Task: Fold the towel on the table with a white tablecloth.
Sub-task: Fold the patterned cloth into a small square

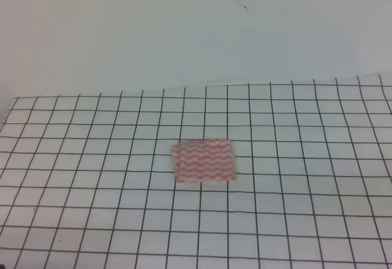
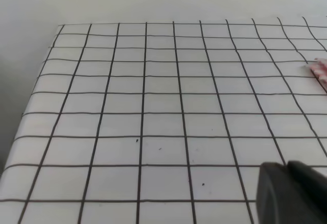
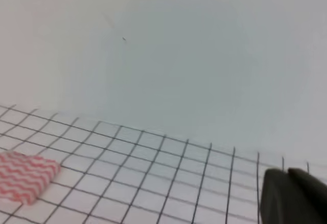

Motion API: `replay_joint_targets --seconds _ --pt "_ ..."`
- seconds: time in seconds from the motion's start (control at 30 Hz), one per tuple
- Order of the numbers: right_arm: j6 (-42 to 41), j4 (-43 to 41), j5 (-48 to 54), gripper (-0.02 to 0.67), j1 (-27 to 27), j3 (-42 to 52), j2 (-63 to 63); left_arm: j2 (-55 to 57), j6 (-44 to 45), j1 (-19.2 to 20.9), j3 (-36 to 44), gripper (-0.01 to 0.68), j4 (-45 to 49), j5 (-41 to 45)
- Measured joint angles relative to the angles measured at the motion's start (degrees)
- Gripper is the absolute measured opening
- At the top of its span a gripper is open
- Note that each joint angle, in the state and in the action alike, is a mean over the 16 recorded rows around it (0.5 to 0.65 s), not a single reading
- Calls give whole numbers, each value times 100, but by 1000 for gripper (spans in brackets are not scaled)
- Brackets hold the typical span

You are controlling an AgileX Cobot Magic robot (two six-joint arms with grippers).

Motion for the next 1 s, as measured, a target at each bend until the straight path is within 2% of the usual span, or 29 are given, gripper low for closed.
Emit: replay_joint_targets --seconds 0.2,0.53,1.0 --pt "110 302 38 -1 -492 881 -755 0 8 0 0 -1 0 -1" --pt "199 474 377 -1 -603 1607 -1173 -17 16 3 52 -1 9 -29" --pt "2158 -1163 635 -1 -603 1612 -1173 10 21 -1 -10 -1 -2 6"
